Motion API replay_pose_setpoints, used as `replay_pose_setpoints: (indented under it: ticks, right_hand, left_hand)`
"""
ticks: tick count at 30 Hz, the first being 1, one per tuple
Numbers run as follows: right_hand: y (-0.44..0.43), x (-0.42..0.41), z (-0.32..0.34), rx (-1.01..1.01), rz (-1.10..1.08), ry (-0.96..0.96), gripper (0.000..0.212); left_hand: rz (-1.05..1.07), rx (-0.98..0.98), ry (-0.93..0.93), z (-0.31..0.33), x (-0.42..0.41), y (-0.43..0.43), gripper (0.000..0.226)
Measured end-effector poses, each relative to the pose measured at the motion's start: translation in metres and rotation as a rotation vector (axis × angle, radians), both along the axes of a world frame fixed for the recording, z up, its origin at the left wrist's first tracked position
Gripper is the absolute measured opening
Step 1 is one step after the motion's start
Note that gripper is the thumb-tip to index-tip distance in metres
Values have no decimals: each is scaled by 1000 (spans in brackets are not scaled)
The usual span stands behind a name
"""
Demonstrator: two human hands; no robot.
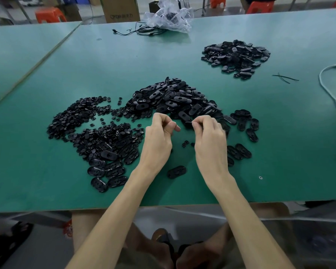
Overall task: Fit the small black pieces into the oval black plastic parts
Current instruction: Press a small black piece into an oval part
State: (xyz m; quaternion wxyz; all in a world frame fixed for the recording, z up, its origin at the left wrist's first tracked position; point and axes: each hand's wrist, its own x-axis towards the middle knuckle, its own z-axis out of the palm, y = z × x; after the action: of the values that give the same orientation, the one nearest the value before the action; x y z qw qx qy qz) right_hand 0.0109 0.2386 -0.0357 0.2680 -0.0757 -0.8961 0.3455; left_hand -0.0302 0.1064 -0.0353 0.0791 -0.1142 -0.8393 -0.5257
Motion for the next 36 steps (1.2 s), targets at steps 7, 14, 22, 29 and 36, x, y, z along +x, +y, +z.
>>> replay_pose_setpoints:
  ticks: [7, 14, 22, 29, 36]
  right_hand:
    - [0, 1, 1, -178, 153, 66, 13]
    - [2, 0, 1, -179, 176, 108, 18]
    - [3, -1, -1, -241, 139, 123, 21]
    - [4, -3, -2, -247, 148, 130, 21]
    - [3, -2, -3, -313, 157, 201, 20]
  left_hand:
    - [-84, 114, 85, 1, 1, -1, 12]
    - [-68, 227, 58, 4, 1, -2, 16]
    - [-89, 222, 74, 7, 4, -4, 8]
    - [-68, 201, 89, 7, 3, -4, 13]
    - [-50, 232, 92, 6, 1, -6, 10]
